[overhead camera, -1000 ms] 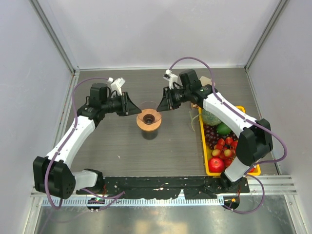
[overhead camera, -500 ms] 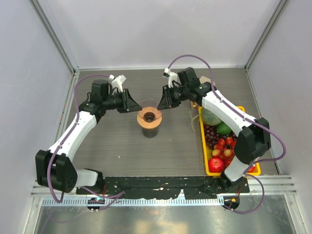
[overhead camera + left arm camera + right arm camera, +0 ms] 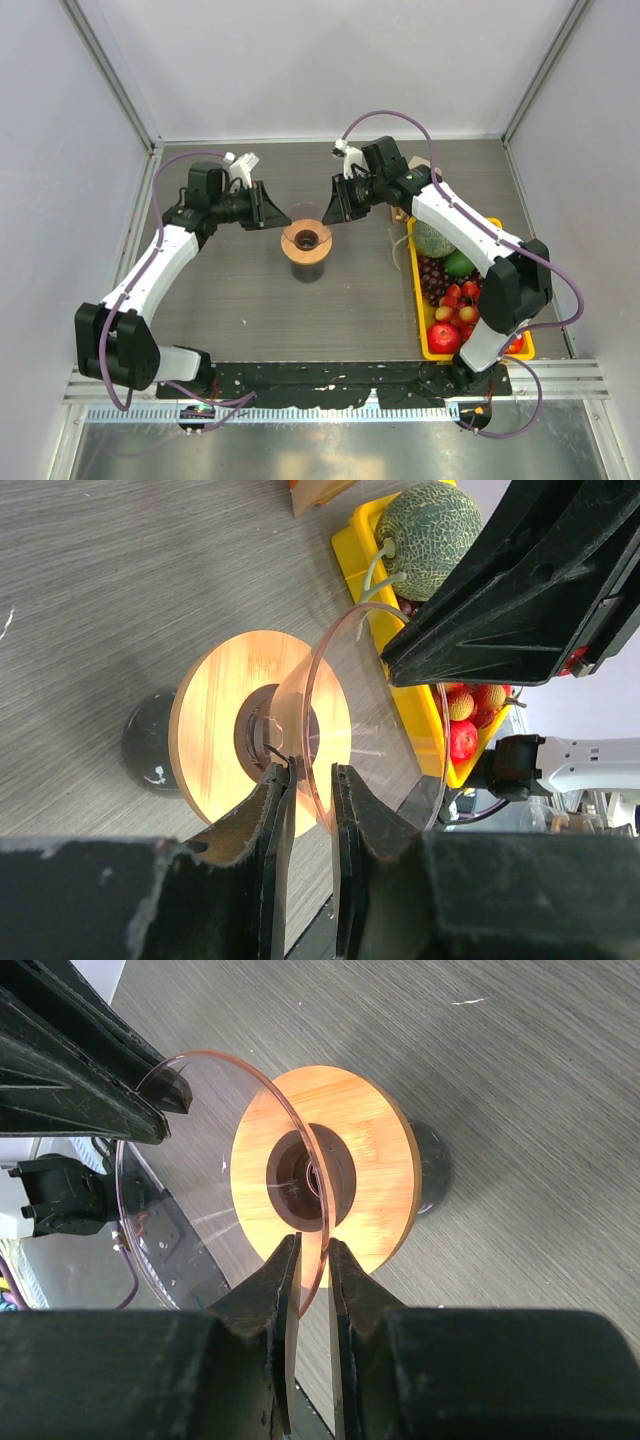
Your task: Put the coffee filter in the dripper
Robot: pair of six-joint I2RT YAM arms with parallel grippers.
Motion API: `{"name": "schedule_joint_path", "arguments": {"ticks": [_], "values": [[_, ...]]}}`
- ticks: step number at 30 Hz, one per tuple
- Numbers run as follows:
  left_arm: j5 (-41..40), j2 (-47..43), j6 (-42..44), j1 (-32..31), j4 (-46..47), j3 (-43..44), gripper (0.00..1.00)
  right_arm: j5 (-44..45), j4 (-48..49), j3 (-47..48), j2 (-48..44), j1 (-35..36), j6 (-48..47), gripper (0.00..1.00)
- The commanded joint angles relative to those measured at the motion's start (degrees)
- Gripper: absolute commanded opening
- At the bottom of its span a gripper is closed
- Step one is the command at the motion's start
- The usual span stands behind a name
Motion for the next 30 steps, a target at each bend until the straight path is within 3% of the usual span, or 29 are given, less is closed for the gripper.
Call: {"name": "schedule_joint_path", "arguments": {"ticks": [1,30], "values": [[-3.9,4.4,4.4,-1.1,-4.4,-2.5,0.0,0.1,0.5,-0.3,3.6,2.8,-3.5,0.06],[-4.4,5.8,7.3,-1.4,-3.2,-5.6,0.0,2.1,2.3,-3.8,4.5,3.7,-5.8,0.05]]}}
